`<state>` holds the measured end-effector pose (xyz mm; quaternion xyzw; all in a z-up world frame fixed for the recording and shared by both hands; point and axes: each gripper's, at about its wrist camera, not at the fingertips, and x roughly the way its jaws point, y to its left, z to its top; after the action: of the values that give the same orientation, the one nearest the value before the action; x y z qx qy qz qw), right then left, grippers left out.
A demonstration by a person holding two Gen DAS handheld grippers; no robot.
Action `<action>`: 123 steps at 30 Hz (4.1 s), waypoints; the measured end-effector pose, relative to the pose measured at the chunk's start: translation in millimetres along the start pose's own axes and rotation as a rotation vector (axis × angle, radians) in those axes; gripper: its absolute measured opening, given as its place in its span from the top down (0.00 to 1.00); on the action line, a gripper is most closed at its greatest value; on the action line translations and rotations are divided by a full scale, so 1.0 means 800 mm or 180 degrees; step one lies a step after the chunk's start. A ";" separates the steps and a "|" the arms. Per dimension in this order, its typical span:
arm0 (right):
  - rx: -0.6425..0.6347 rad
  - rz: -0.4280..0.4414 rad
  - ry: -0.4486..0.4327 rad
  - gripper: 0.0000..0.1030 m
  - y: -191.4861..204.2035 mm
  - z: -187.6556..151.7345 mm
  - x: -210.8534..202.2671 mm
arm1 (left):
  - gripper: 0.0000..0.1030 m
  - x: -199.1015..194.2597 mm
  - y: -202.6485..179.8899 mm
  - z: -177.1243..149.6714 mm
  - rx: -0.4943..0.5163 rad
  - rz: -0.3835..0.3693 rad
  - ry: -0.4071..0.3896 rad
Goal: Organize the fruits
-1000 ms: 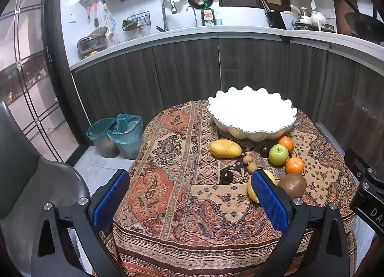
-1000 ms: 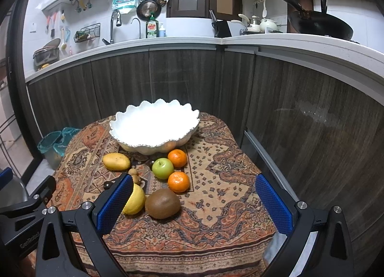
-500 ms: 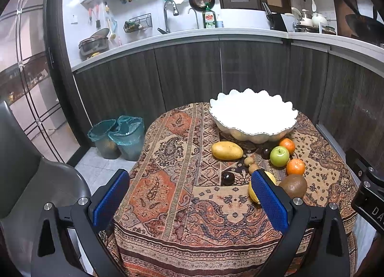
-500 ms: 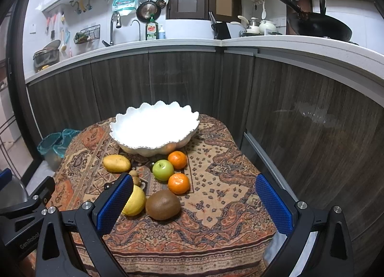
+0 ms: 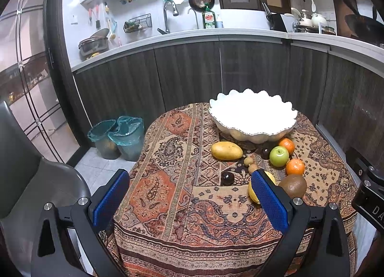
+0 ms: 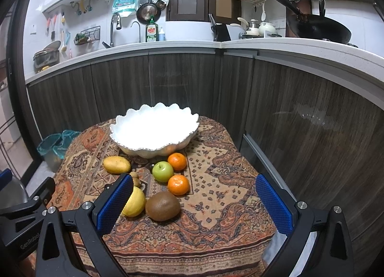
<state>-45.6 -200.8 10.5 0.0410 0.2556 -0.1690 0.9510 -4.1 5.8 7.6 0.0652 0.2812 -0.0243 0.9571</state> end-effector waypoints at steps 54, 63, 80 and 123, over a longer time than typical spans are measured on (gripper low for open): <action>-0.0234 0.0115 0.0757 0.01 0.040 -0.064 0.142 | 0.04 0.149 -0.020 -0.070 0.0066 -0.0289 0.0779; -0.0242 0.0217 0.0901 0.09 0.052 -0.077 0.169 | 0.04 0.164 -0.023 -0.071 0.0070 -0.0331 0.0766; -0.0154 0.0719 0.0999 0.38 0.073 -0.082 0.199 | 0.04 0.173 -0.022 -0.068 0.0070 -0.0357 0.0793; 0.0213 0.0214 0.0919 0.39 -0.042 -0.075 0.185 | 0.31 0.202 -0.152 -0.062 0.0458 -0.0976 0.1024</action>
<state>34.5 -267.1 -114.6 0.1050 0.3824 -0.1378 0.9076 95.1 -109.4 -134.4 0.0927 0.4344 -0.1787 0.8779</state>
